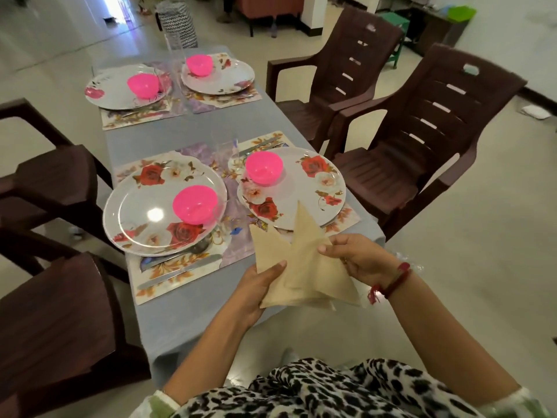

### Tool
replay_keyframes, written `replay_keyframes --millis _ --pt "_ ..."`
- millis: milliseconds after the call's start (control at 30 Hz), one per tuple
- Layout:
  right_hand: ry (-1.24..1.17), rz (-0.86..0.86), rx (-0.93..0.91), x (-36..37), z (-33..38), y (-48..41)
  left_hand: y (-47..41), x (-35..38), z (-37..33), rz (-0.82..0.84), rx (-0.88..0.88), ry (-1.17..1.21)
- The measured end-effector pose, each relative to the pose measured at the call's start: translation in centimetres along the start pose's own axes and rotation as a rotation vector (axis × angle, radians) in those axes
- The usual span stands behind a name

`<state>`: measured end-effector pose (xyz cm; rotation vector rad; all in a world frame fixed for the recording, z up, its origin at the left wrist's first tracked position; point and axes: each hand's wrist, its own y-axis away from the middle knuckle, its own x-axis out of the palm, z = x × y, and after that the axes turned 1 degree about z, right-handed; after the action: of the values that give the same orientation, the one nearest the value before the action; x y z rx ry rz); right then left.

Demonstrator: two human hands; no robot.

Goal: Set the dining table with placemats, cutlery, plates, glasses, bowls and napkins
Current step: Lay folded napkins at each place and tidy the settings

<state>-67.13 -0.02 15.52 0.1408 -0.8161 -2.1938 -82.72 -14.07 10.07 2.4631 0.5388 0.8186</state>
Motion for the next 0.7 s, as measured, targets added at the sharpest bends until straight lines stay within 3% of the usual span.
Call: replay_keyframes --millis 133,233,533,700 --pt "-0.29 0.021 -0.077 -4.8 1.8 0.1 -2.4 3.4 -0.9 -0.035 0.018 -0.007" --pt "-0.363 -0.075 -0.089 -9.4 3.0 -0.6 -4.7 6.7 -1.5 -0.096 0.042 -0.024" --pt "-0.247 -0.247 -0.124 -24.6 6.8 -3.6 -14.6 19.6 -2.1 -0.216 0.092 -0.044" --pt "-0.181 -0.144 -0.101 -28.8 9.4 -5.1 -18.2 22.5 -3.0 -0.3 0.129 -0.042"
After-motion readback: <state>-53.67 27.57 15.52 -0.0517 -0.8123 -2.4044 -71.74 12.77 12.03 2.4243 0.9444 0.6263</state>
